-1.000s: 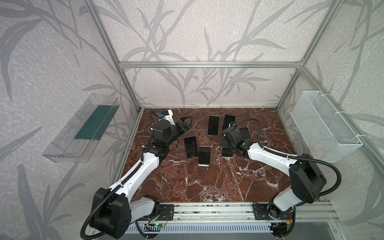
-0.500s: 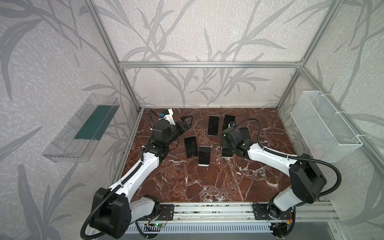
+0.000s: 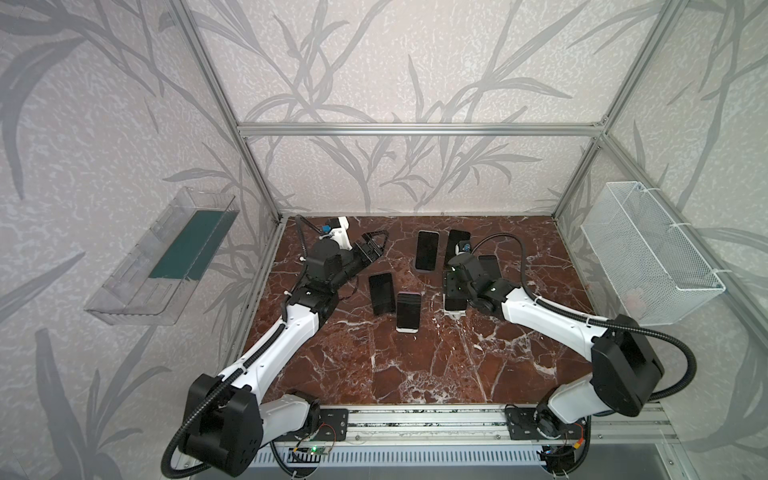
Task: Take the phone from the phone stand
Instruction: 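Close the right gripper on the teal-framed phone and lift it from the white stand, then carry the teal-framed phone farther from the robot toward the flat silver phone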
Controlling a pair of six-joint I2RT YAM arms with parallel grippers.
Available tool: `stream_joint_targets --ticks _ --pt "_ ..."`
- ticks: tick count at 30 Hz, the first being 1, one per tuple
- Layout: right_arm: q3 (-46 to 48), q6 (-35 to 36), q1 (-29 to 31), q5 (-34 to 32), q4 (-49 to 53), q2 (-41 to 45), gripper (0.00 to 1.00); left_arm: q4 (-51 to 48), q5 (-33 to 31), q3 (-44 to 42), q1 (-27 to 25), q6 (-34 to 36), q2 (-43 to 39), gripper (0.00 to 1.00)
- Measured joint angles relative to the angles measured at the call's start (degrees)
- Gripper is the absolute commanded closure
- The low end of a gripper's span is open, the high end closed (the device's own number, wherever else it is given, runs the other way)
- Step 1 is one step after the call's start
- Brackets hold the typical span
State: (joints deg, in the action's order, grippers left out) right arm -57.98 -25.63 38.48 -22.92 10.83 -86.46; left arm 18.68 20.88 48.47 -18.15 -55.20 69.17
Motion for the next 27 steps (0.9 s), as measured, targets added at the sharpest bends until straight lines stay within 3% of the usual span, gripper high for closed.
stream_joint_targets --ticks 8,14,20,27 --pt "-0.7 1.16 -0.07 -1.62 5.57 3.67 0.32 -0.46 0.2 0.07 -0.22 1.09 0.17 0.16" --pt "-6.58 3.91 -1.64 -3.5 13.07 7.96 0.32 -3.08 -0.94 0.28 -0.55 4.2 -0.07 0.16" --pt "-10.82 9.53 -8.13 -2.97 15.3 12.07 0.33 -4.66 -1.73 0.74 -0.61 5.25 -0.09 0.16" --pt "-9.99 13.73 -19.06 2.54 15.1 13.62 0.34 -4.68 -1.68 0.92 -0.61 5.18 0.26 0.16"
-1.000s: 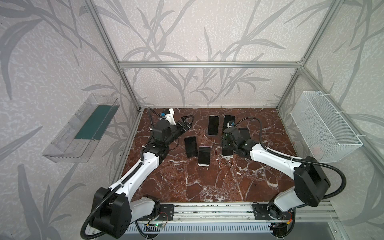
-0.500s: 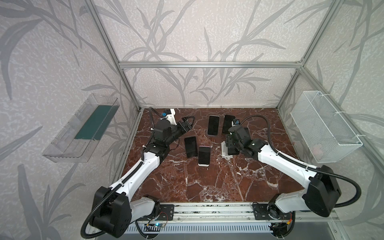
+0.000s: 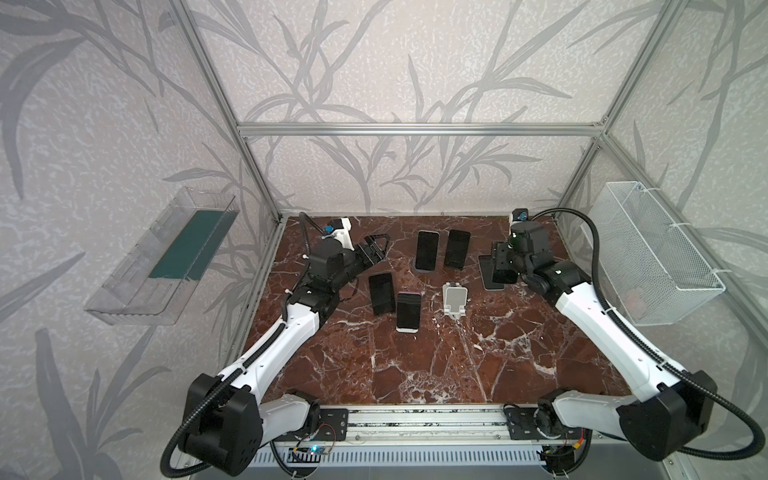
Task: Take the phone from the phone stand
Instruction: 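Carry the teal-framed phone farther from the robot toward the flat silver phone, then lower the teal-framed phone flat beside the silver phone and open the right gripper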
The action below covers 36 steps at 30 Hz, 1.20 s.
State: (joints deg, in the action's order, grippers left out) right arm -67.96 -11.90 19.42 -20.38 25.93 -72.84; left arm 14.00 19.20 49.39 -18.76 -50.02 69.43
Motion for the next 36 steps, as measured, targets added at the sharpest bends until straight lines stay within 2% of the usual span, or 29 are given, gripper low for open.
stream_joint_targets --ticks 10,15,26,36 --pt "0.98 4.94 -8.94 4.9 -2.82 -8.04 0.34 0.09 0.48 0.09 0.0 -0.09 3.91 0.17" --pt "1.68 7.78 -12.28 4.31 -4.66 -11.28 0.34 -0.24 1.07 0.57 0.02 -0.11 4.81 0.17" --pt "5.11 15.63 -13.44 2.69 -9.86 -16.26 0.33 -1.4 2.54 2.21 0.81 0.04 6.56 0.18" --pt "-2.34 18.8 -16.7 6.99 -8.76 -26.4 0.3 -1.6 3.13 2.21 1.44 -0.11 6.56 0.18"
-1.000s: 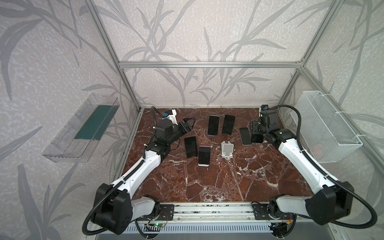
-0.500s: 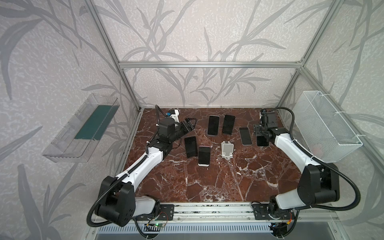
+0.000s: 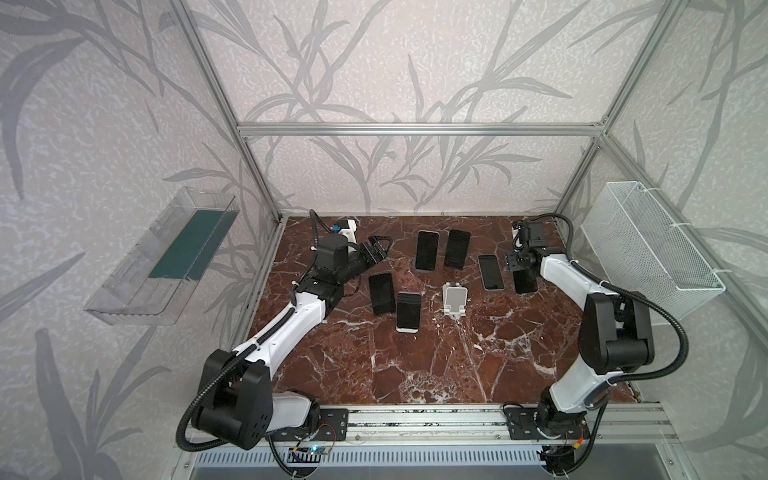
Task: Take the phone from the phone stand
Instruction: 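Lower the teal-framed phone flat beside the silver phone and open the right gripper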
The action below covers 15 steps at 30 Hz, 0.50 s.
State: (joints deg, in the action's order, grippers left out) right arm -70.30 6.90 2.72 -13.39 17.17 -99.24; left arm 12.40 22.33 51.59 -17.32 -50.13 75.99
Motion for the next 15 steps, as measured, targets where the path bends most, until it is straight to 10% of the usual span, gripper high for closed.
stream_joint_targets --ticks 15 --pt "-5.92 -0.2 -2.69 6.6 4.72 -6.43 0.3 0.02 0.11 0.0 0.2 -0.02 0.0 0.17"
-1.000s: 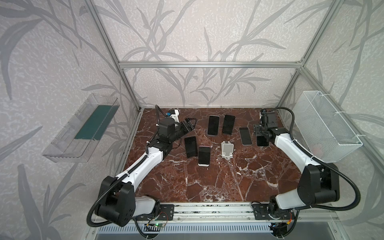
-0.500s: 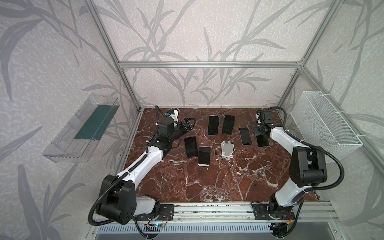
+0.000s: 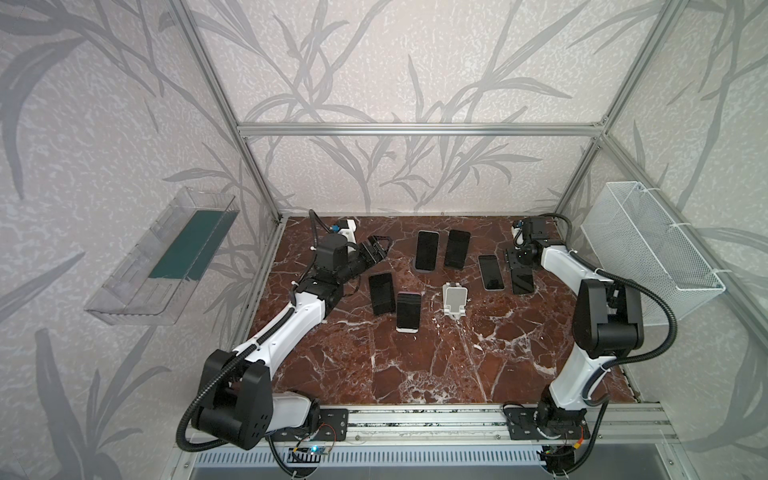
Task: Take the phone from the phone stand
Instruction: 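Lower the teal-framed phone flat beside the silver phone and open the right gripper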
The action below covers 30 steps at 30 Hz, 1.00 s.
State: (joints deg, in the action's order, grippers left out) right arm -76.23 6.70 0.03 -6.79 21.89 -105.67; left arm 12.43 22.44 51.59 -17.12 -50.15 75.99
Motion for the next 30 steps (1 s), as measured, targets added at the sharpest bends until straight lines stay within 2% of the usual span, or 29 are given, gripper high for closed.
stream_joint_targets --ticks 18,30 --pt "-17.09 0.31 -0.85 3.43 7.78 -16.17 0.3 1.31 2.4 0.0 0.0 -1.49 0.07 0.18" --pt "-24.5 -0.81 -3.41 6.05 13.77 -21.97 0.29 1.77 3.41 0.0 0.0 -2.45 2.05 0.18"
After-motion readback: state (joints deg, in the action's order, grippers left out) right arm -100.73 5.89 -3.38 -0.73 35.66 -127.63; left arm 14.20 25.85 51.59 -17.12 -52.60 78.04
